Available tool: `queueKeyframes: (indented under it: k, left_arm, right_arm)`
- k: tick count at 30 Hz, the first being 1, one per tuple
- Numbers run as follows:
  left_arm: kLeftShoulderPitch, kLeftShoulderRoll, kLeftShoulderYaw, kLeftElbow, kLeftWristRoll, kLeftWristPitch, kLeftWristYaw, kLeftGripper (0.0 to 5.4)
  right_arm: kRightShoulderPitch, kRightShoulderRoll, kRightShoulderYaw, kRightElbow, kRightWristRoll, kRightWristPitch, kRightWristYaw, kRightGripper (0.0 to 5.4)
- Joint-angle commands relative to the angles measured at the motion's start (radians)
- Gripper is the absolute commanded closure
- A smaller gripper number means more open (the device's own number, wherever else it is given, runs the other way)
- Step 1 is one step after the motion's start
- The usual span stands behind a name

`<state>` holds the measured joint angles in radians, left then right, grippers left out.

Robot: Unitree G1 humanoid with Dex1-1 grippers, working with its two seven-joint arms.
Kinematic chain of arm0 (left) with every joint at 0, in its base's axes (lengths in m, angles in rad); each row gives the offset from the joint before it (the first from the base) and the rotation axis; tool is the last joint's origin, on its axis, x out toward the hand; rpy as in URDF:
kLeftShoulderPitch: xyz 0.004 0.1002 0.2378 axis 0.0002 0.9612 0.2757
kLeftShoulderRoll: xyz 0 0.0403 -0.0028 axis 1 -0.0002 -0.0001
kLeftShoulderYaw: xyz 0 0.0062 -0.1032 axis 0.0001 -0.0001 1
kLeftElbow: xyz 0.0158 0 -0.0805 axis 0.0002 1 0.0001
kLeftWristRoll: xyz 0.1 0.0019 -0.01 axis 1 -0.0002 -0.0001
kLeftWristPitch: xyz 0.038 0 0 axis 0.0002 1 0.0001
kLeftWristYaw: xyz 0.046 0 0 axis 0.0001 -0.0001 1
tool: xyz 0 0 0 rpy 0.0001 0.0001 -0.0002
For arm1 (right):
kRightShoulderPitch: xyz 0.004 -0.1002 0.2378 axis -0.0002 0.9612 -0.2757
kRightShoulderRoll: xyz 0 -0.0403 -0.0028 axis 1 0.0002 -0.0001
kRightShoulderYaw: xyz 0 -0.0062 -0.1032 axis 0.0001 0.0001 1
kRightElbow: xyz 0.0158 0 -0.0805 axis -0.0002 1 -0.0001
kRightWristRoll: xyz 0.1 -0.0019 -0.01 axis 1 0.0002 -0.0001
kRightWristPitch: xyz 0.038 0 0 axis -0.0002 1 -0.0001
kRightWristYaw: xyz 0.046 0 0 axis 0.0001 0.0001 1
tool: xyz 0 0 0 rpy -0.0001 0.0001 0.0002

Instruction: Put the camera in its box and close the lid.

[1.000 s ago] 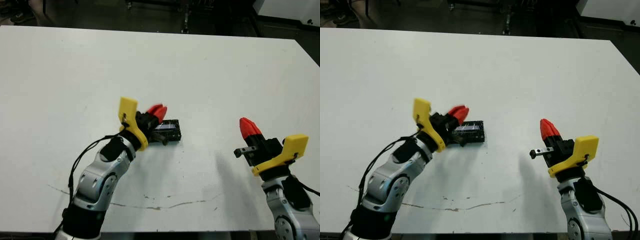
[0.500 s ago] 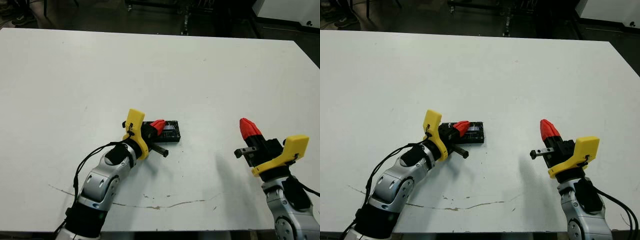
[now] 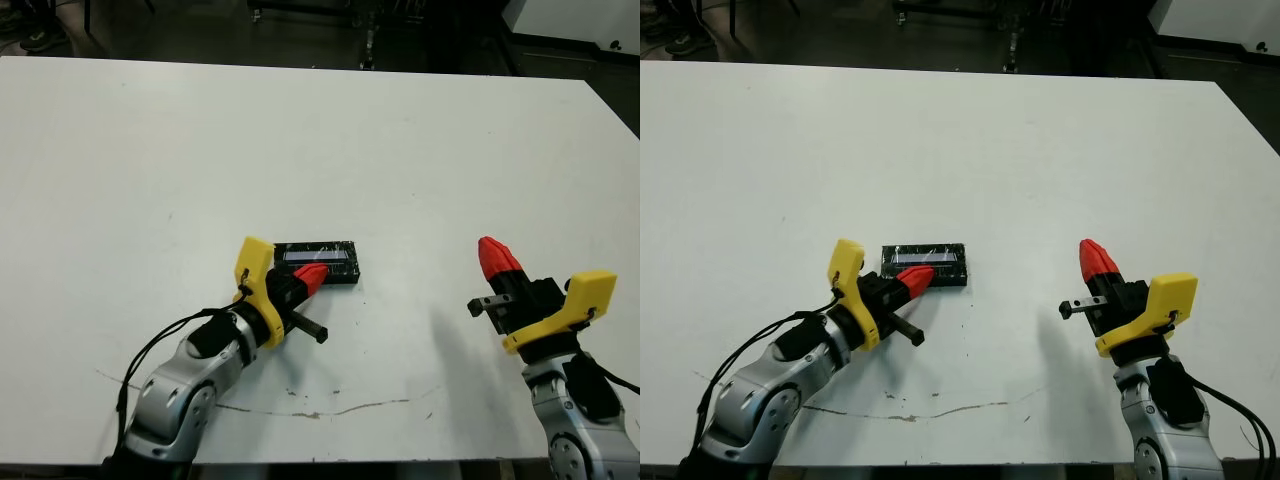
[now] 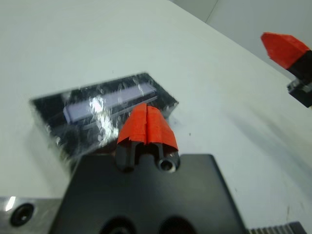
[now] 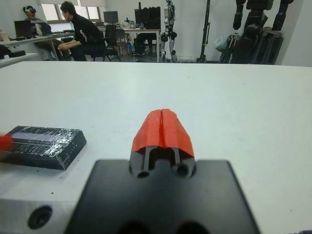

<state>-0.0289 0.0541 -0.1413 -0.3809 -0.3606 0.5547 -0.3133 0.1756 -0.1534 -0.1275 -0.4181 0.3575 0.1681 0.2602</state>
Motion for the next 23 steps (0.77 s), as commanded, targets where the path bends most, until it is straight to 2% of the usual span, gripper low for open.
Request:
queueKeyframes:
  k: [1,6,9,12,18,23]
  left_arm:
    - [0.01,-0.012,0.072,-0.072,0.008,-0.162,0.019,5.39]
    - [-0.033,-0.015,0.185,-0.05,0.039,-0.428,0.041,5.39]
    - [-0.048,-0.005,0.223,0.027,0.135,-0.618,0.074,5.39]
    - [-0.048,-0.016,0.264,0.08,0.176,-0.672,0.143,5.39]
    - [-0.034,-0.018,0.31,0.236,0.227,-0.795,0.209,5.39]
    - [-0.009,-0.022,0.31,0.347,0.201,-0.876,0.186,5.39]
  right_arm:
    - [0.008,-0.001,-0.005,0.0,-0.002,-0.002,-0.005,5.4]
    - [-0.013,0.008,-0.005,0.017,-0.013,-0.02,-0.011,5.4]
    - [-0.044,0.025,-0.016,0.031,-0.011,-0.043,-0.024,5.4]
    - [-0.094,0.045,-0.029,0.048,-0.023,-0.067,-0.059,5.4]
    - [-0.185,0.078,-0.028,0.078,-0.013,-0.058,-0.104,5.4]
    - [-0.213,0.077,-0.016,0.103,-0.05,-0.084,-0.104,5.4]
